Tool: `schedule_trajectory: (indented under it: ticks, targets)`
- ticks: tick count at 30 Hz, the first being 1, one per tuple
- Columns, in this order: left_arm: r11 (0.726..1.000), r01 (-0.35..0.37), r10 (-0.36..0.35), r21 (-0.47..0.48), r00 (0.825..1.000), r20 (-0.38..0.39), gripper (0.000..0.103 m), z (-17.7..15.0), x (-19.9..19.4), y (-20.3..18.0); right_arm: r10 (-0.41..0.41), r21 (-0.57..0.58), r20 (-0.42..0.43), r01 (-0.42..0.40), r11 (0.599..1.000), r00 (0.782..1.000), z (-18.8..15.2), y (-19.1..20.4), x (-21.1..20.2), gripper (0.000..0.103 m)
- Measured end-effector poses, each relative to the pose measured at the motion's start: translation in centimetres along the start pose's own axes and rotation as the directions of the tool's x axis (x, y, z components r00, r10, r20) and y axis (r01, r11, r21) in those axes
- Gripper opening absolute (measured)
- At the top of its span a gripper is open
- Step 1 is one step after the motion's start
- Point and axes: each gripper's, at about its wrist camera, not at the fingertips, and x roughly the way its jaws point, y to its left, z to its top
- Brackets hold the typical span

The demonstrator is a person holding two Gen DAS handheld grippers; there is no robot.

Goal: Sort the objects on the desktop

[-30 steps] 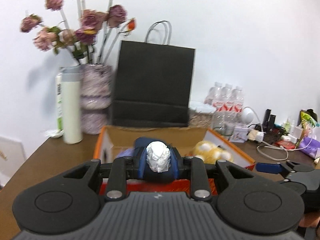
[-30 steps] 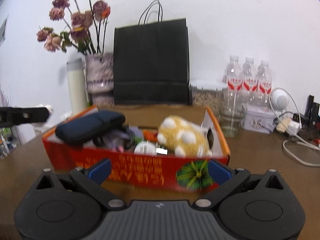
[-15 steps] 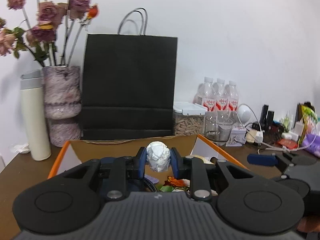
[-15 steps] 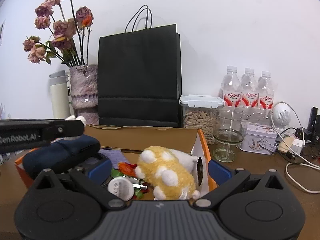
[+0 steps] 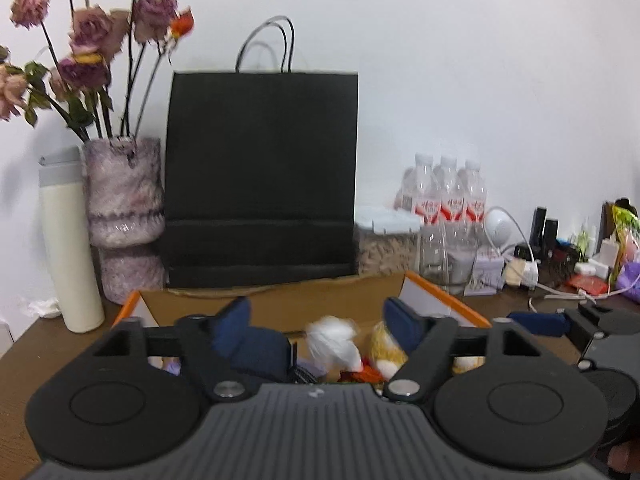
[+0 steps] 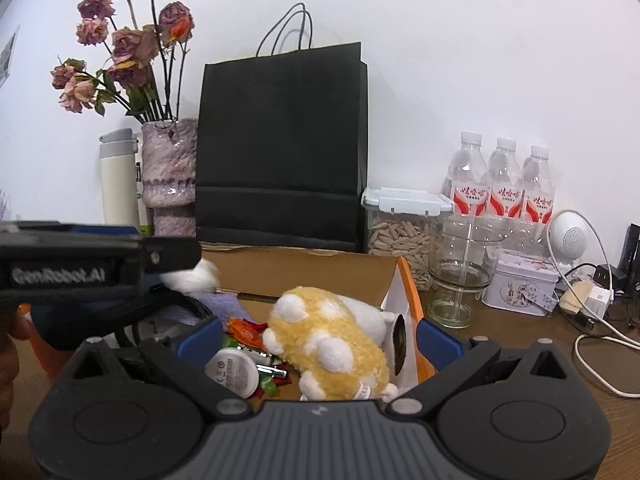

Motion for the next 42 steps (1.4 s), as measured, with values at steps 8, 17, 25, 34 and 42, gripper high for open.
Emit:
schedule_trajectory:
  ticks: [8, 17, 25, 34, 42]
  targets:
    - [0.998, -0.062, 0.062, -0.013, 0.997, 0.047, 0.103, 0.4, -1.6, -0.1, 0.002, -0.011, 0.016, -0.002, 1.0, 1.0, -0.2, 0.4, -0.6, 0.103]
    - [0.993, -0.114, 0.114, -0.035, 0.993, 0.021, 0.103, -0.2, -3.3, 0.4, 0.007, -0.008, 0.028, -0.007, 1.0, 1.0, -0.2, 0.9, -1.8, 0.103]
    - [0.988, -0.138, 0.14, -0.068, 0.989, 0.04, 0.103, -0.7, -6.3, 1.3, 0.006, 0.007, 0.024, -0.006, 1.0, 1.0, -1.1, 1.5, -4.2, 0.103]
    - [0.984, -0.166, 0.167, -0.065, 0.986, 0.002, 0.103, -2.4, -9.4, 1.9, -0.012, 0.024, 0.006, 0.012, 1.0, 1.0, -2.6, 2.2, -7.5, 0.103]
    - [0.978, -0.2, 0.199, -0.062, 0.98, -0.02, 0.103, -4.4, -11.5, 2.4, -0.016, 0.046, 0.003, 0.016, 0.999, 1.0, -3.6, 2.8, -9.8, 0.103]
